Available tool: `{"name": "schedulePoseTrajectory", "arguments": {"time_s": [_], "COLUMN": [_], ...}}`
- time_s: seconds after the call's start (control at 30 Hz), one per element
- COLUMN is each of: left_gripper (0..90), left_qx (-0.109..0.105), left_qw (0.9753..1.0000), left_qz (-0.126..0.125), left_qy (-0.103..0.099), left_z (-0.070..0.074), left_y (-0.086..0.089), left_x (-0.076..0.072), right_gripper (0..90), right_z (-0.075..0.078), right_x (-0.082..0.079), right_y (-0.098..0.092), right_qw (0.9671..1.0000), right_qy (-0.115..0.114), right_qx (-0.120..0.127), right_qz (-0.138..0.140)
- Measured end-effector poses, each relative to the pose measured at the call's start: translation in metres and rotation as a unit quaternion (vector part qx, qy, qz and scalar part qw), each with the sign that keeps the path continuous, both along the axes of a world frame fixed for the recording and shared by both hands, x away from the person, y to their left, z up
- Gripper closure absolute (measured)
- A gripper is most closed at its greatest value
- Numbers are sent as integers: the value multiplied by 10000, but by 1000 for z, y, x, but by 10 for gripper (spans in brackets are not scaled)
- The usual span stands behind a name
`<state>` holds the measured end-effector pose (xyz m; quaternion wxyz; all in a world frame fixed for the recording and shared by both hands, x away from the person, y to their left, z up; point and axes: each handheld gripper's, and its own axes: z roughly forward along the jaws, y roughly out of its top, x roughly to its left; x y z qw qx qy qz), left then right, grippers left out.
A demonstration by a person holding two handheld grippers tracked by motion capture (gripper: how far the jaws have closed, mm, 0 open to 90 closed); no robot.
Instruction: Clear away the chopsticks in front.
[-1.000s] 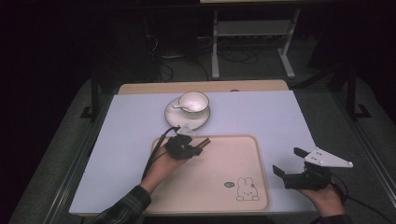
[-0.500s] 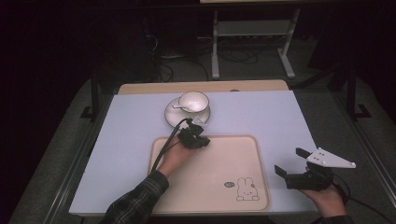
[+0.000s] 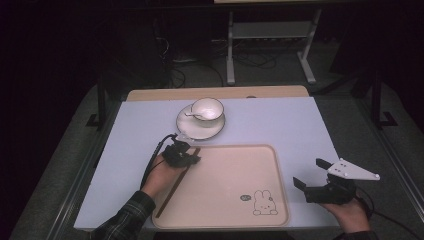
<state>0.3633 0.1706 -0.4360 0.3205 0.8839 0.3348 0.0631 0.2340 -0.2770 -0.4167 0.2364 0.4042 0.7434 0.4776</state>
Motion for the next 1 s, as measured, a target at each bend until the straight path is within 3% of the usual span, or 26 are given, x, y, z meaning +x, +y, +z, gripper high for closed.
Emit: {"name": "schedulePoseTrajectory", "arguments": {"time_s": [0.53, 0.9, 0.97, 1.0], "left_gripper": [894, 863, 820, 802], "left_qx": [45, 5, -33, -158], "left_qw": [9991, 9991, 9992, 9990], "left_qz": [407, 410, 398, 397], "left_qy": [65, 52, -4, -135], "left_z": [2, 2, 4, 10], "left_y": [52, 55, 55, 58], "left_x": [-24, -24, -26, -29], "right_gripper": [0, 0, 0, 0], "right_z": [0, 0, 0, 0], "right_x": [-1, -1, -1, -1], "right_y": [1, 1, 1, 1], "right_qw": [10000, 10000, 10000, 10000], "right_qy": [4, 2, 5, -1], "right_qx": [-3, -12, -4, 5], "right_qz": [-9, -4, -14, -16]}}
